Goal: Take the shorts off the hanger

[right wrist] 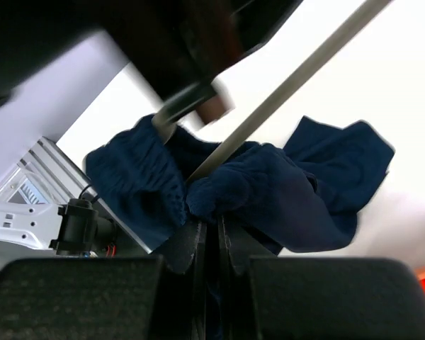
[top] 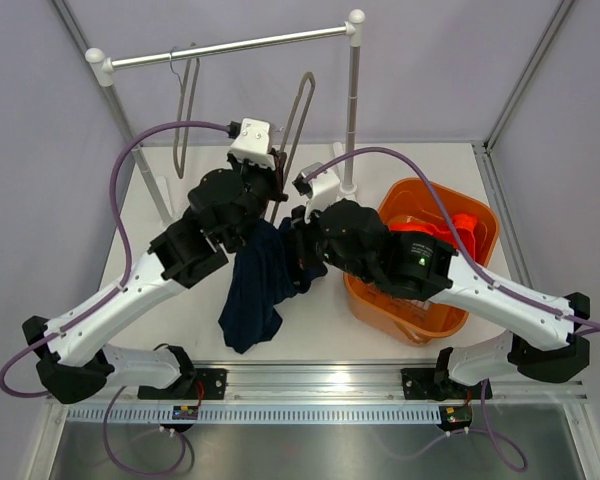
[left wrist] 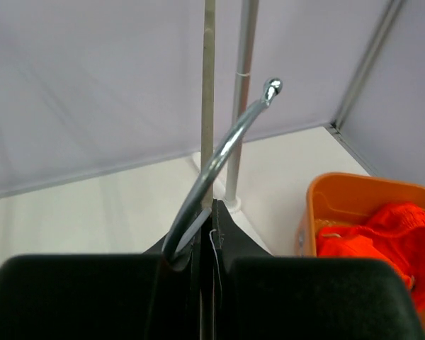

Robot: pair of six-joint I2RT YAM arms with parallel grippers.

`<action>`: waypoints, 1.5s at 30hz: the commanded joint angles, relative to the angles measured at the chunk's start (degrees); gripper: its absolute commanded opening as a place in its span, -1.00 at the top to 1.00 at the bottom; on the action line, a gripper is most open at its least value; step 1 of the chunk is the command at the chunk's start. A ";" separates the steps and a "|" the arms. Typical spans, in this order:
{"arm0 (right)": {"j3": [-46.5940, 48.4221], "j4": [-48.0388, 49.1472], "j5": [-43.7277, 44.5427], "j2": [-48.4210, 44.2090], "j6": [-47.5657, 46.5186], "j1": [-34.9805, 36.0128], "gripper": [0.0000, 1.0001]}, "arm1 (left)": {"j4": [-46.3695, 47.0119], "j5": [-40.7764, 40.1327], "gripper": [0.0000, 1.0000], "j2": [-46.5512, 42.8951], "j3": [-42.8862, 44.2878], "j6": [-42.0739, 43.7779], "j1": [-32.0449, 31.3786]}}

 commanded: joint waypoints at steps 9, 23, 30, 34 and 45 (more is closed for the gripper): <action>11.19 -3.40 7.72 -4.08 -6.81 1.68 0.97 | 8.96 -11.02 1.00 8.32 19.31 13.76 2.88; 30.44 9.82 32.49 -0.83 -40.08 1.41 0.99 | 0.89 -6.36 1.00 4.20 17.21 6.48 4.64; 35.18 32.54 34.82 -0.65 -63.09 -10.24 1.00 | -1.75 -4.69 1.00 -3.09 7.02 1.73 4.56; 33.19 39.37 32.51 -2.32 -65.35 -17.39 1.00 | -4.38 -3.20 1.00 -4.50 5.95 0.67 4.56; 31.86 40.01 30.58 -4.78 -62.03 -20.03 1.00 | -5.80 -2.05 1.00 -6.26 4.37 0.67 4.56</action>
